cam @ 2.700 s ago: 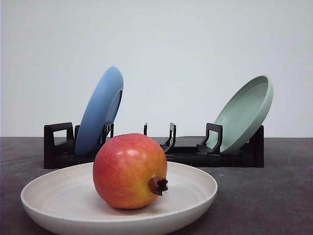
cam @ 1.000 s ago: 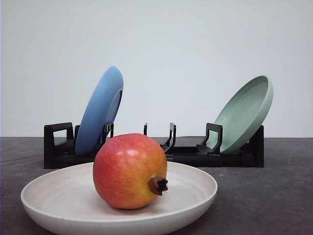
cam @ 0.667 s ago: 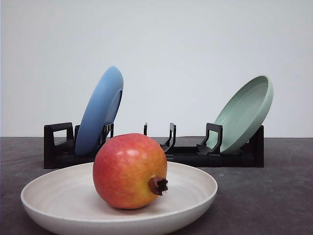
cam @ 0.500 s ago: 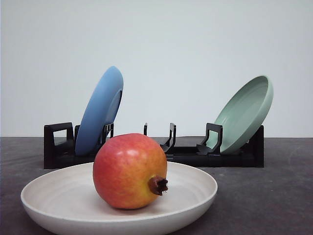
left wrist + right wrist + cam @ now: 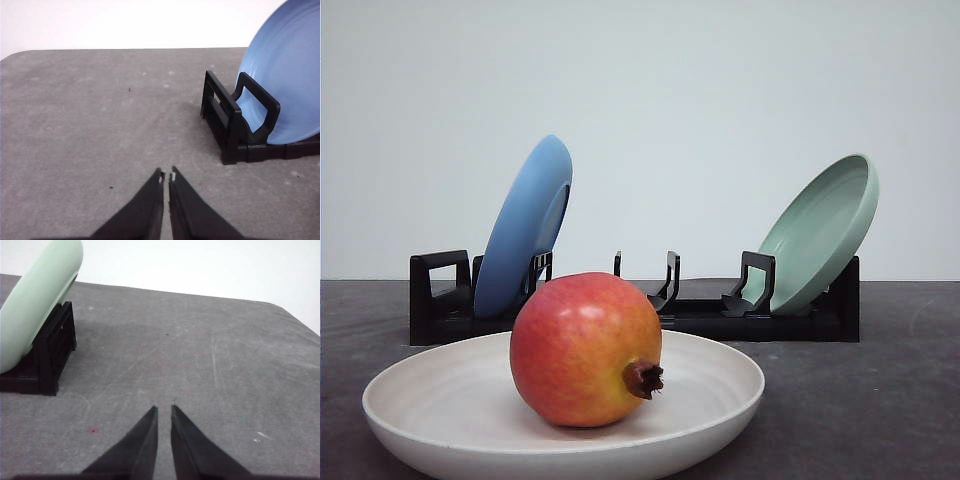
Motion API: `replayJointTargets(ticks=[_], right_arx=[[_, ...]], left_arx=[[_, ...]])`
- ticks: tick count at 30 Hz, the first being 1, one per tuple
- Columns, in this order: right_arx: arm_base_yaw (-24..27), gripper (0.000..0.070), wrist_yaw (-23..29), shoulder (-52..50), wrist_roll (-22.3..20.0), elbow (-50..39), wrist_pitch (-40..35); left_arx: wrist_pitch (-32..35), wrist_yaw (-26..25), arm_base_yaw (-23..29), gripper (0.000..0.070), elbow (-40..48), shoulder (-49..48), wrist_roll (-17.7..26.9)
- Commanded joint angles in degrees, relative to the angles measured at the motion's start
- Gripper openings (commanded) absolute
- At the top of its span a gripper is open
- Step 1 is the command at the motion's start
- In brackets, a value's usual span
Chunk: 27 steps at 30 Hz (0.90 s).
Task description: Place pomegranate in white plate
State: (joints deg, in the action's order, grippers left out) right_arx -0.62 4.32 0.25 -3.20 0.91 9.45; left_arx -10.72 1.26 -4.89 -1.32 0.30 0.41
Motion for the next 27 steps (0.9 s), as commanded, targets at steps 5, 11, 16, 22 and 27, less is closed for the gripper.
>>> replayJointTargets(ticks=[5, 11, 16, 22, 27], right_arx=[[0.11, 0.0046, 0.23, -0.04, -0.46, -0.20, -0.42], [0.11, 0.0046, 0.22, -0.04, -0.46, -0.20, -0.42], [0.11, 0.0046, 0.22, -0.04, -0.46, -0.20, -0.42], [0.11, 0.0046, 0.22, -0.04, -0.44, -0.20, -0.42], [0.11, 0.0046, 0.22, -0.04, -0.46, -0.20, -0.42]], left_arx=[[0.00, -0.20, 0.04, 0.0000, 0.63, -0.13, 0.34], [0.00, -0.18, 0.04, 0.0000, 0.63, -0.13, 0.34], [0.00, -0.18, 0.04, 0.0000, 0.63, -0.13, 0.34], [0.00, -0.19, 0.04, 0.0000, 0.63, -0.13, 0.34], [0.00, -0.17, 0.04, 0.0000, 0.63, -0.13, 0.34]])
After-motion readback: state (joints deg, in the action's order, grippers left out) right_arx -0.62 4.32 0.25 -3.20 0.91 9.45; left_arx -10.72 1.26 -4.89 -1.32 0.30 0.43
